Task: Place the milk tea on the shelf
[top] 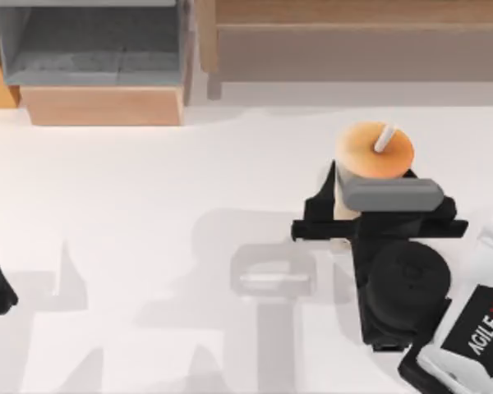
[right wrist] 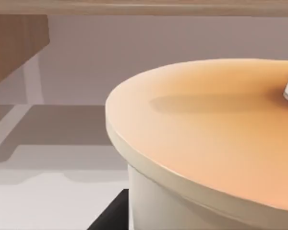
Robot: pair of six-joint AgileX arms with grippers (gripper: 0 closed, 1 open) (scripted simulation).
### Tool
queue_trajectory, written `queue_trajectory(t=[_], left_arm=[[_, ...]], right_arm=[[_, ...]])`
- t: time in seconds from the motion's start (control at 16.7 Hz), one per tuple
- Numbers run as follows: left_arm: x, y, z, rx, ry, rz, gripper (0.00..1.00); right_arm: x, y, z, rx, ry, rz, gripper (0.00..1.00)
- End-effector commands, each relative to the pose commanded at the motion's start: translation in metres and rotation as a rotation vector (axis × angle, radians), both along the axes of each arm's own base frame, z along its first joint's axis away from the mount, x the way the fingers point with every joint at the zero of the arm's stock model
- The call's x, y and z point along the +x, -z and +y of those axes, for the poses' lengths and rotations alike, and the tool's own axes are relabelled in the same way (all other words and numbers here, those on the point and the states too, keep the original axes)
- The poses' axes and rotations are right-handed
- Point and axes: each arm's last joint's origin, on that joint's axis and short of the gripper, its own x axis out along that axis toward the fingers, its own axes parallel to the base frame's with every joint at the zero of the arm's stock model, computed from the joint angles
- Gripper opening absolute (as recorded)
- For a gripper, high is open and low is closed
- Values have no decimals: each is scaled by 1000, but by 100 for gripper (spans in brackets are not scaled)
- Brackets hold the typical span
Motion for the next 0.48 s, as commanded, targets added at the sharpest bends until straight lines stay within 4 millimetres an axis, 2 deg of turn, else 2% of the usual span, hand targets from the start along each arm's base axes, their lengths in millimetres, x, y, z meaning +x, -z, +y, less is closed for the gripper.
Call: queue_trajectory(t=[0.3,0.48], left_arm=[[0,0,0,0,0,0,100],[0,0,0,0,0,0,100]], right_arm=[[0,0,0,0,0,0,2],[0,0,0,0,0,0,0]])
